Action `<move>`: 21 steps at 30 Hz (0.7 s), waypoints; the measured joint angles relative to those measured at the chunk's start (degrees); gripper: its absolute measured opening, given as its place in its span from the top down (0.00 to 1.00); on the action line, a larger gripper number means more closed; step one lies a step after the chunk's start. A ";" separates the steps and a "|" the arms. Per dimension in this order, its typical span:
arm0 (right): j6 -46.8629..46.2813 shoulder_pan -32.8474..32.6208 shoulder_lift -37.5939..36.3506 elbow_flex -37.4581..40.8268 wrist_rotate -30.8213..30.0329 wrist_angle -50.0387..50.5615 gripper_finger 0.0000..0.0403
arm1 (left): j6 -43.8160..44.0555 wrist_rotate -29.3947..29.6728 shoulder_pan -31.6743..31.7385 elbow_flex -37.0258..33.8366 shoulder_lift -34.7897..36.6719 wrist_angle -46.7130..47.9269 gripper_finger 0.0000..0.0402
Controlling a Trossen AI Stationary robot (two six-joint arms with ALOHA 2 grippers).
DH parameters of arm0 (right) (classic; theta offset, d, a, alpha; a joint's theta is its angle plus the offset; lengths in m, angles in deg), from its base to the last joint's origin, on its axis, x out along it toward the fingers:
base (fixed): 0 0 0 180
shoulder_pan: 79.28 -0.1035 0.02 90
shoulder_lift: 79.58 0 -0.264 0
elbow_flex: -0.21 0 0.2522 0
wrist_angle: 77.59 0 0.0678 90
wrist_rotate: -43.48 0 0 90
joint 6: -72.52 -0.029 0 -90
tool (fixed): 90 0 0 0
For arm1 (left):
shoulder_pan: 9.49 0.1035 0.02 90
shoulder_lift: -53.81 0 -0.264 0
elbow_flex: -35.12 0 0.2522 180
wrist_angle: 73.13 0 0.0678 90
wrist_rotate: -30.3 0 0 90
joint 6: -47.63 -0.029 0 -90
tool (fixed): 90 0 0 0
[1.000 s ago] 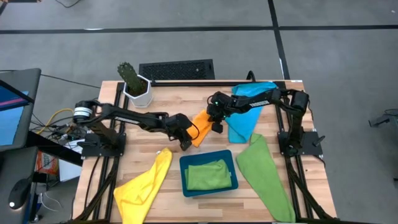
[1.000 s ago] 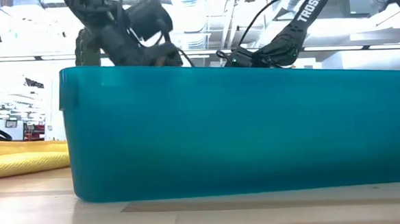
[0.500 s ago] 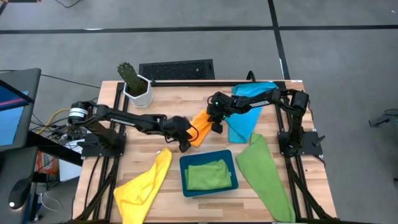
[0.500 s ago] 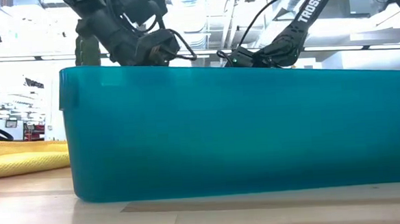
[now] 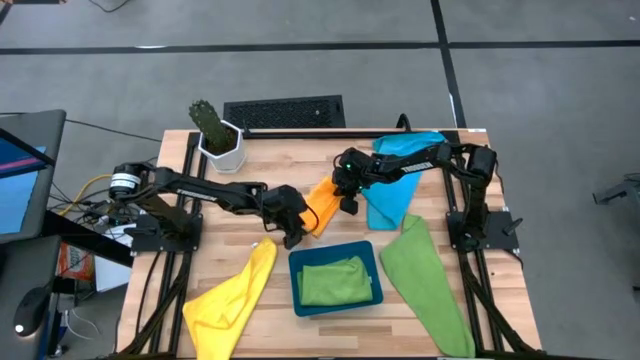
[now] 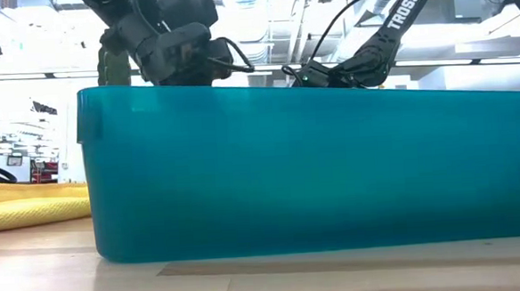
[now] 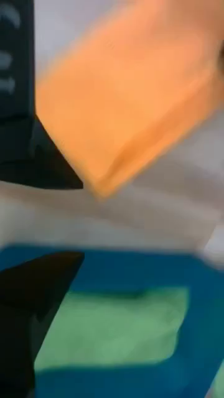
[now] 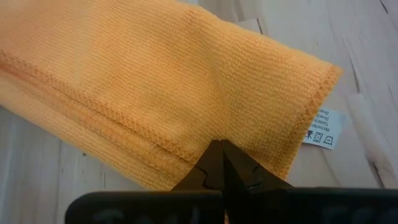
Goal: Fold microfiber towels
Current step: Fold the orange microfiber towel
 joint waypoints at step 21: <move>-0.11 0.43 0.07 0.04 -0.07 -1.41 0.95 | 2.55 11.47 -5.98 -3.56 -12.49 -15.92 0.98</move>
